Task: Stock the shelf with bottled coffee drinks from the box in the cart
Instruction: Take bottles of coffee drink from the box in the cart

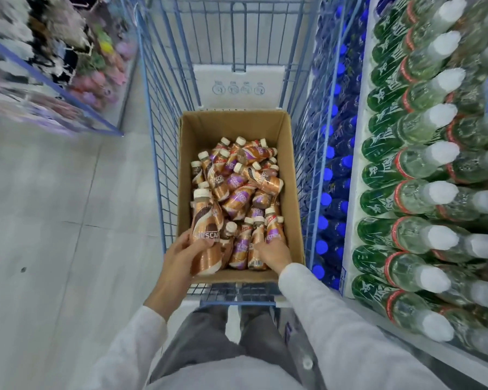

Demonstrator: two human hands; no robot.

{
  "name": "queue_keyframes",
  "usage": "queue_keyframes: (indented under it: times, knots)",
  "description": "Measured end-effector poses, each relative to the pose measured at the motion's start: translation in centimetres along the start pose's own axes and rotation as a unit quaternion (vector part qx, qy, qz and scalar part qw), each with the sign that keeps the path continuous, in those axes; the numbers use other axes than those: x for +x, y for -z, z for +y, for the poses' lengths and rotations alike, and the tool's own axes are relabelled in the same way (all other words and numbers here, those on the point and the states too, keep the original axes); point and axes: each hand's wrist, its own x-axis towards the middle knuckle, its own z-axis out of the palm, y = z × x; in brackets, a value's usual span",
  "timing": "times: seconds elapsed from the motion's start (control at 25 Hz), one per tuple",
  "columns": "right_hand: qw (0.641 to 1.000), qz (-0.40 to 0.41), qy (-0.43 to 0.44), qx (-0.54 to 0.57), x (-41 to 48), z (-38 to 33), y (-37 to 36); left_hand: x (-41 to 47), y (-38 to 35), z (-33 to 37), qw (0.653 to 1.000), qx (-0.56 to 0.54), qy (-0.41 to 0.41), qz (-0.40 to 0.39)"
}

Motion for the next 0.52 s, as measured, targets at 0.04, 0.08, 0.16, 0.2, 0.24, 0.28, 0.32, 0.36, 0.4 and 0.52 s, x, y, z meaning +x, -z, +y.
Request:
queue_keyframes:
  times: [0.04, 0.08, 0.16, 0.2, 0.24, 0.28, 0.32, 0.36, 0.4, 0.52]
  knots:
    - [0.999, -0.02, -0.014, -0.031, 0.7, -0.2, -0.8, -0.7, 0.6, -0.2, 1.0, -0.008, 0.003, 0.001]
    - [0.997, -0.035, -0.02, -0.064, 1.2, -0.5, -1.7, -1.2, 1.2, -0.3, 1.0, -0.012, 0.006, 0.0]
    - [0.994, -0.028, -0.03, -0.097, 2.3, -0.6, -3.3, -2.0, 2.2, -0.5, 1.0, -0.002, 0.009, -0.006]
    - [0.994, -0.014, -0.038, -0.104, 2.8, -0.5, -4.2, -2.2, 2.6, -0.6, 1.0, 0.004, 0.009, -0.009]
    - [0.993, 0.002, -0.048, -0.108, 3.4, -0.4, -5.0, -2.3, 2.8, -0.8, 1.0, 0.011, 0.009, -0.012]
    - [0.993, 0.022, -0.061, -0.104, 3.9, -0.3, -5.7, -2.4, 3.1, -1.0, 1.0, 0.02, 0.009, -0.014]
    - [0.991, 0.046, -0.073, -0.098, 4.2, -0.4, -6.3, -2.5, 3.2, -1.3, 0.999, 0.029, 0.008, -0.014]
    - [0.99, 0.075, -0.078, -0.088, 4.5, -0.3, -6.9, -2.5, 3.3, -1.6, 0.999, 0.035, 0.006, -0.015]
    - [0.989, 0.1, -0.075, -0.076, 4.8, -0.2, -7.4, -2.5, 3.4, -1.8, 0.999, 0.041, 0.004, -0.016]
    - [0.991, 0.116, -0.065, -0.012, 5.2, 0.4, -7.5, -2.2, 3.5, -2.1, 0.999, 0.052, 0.004, -0.016]
